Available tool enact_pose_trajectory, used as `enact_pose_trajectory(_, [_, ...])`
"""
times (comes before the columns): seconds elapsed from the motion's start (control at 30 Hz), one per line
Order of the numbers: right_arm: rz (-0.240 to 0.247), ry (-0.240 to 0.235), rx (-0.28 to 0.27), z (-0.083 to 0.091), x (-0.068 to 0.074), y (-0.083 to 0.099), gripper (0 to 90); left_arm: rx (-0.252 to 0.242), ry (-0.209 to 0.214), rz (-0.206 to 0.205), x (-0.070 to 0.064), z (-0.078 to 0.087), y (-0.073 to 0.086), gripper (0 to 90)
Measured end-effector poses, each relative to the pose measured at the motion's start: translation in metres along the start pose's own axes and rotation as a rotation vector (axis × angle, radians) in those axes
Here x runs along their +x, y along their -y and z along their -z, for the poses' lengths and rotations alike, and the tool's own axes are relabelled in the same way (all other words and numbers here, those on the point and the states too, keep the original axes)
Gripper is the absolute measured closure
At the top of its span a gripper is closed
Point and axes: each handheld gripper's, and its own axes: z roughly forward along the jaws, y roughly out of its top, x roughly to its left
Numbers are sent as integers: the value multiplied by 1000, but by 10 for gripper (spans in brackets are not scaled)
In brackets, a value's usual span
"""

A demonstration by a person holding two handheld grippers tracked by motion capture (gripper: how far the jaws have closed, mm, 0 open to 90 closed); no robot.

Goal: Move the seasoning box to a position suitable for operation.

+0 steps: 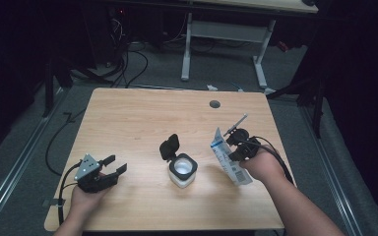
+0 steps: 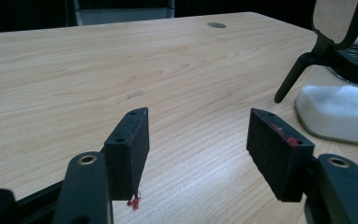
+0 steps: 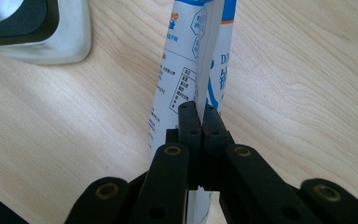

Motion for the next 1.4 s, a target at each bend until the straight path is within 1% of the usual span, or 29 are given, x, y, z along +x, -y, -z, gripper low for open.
enact_pose_trajectory(0.03, [-10,-3,1,0,0,0,898,-1,0,2,0,0,0,396])
enact_pose_trajectory(0.07, [-6,1,0,0,-1,0,898,1,1,2,0,0,0,396])
enact_pose_trajectory(0.1, [-18,-1,0,-1,-1,0,898,0,0,4,0,0,0,396])
enact_pose_trajectory(0.2, [-18,4,7,-5,-2,2,898,-4,-3,8,1,0,0,399])
enact_pose_trajectory(0.37, [-19,9,13,-9,-2,3,898,6,-1,17,3,-1,-1,403])
enact_pose_trajectory(0.57, [-25,5,-2,-12,-2,6,898,20,-2,22,5,-1,0,412])
enact_pose_trajectory(0.67, [-33,10,-22,-11,-3,10,898,18,-7,49,8,-1,1,416])
enact_pose_trajectory(0.73, [-39,10,-44,-10,-3,13,898,13,-10,57,10,1,2,417])
enact_pose_trajectory(0.77, [-34,24,-52,-9,-2,15,898,8,-15,58,11,1,2,412])
enact_pose_trajectory(0.8, [-34,23,-67,-8,-3,16,898,3,-22,60,11,2,2,398])
enact_pose_trajectory(0.83, [-48,17,-87,-6,-3,18,898,2,-26,63,12,3,2,397])
enact_pose_trajectory(0.9, [-48,15,-121,0,-4,20,899,-3,-34,67,12,3,3,385])
enact_pose_trajectory(0.97, [-68,12,-169,6,-4,21,899,-5,-39,69,13,4,3,384])
enact_pose_trajectory(1.03, [-81,15,-211,9,-5,24,899,-6,-47,63,13,4,3,383])
enact_pose_trajectory(1.17, [-85,35,-266,9,-4,31,900,-3,-57,50,13,5,4,382])
enact_pose_trajectory(1.23, [-99,30,-295,7,-5,35,899,0,-54,47,13,5,4,382])
enact_pose_trajectory(1.33, [-105,37,-324,5,-5,40,899,9,-51,26,12,5,4,382])
enact_pose_trajectory(1.4, [-120,26,-353,3,-6,43,899,12,-50,21,12,5,4,381])
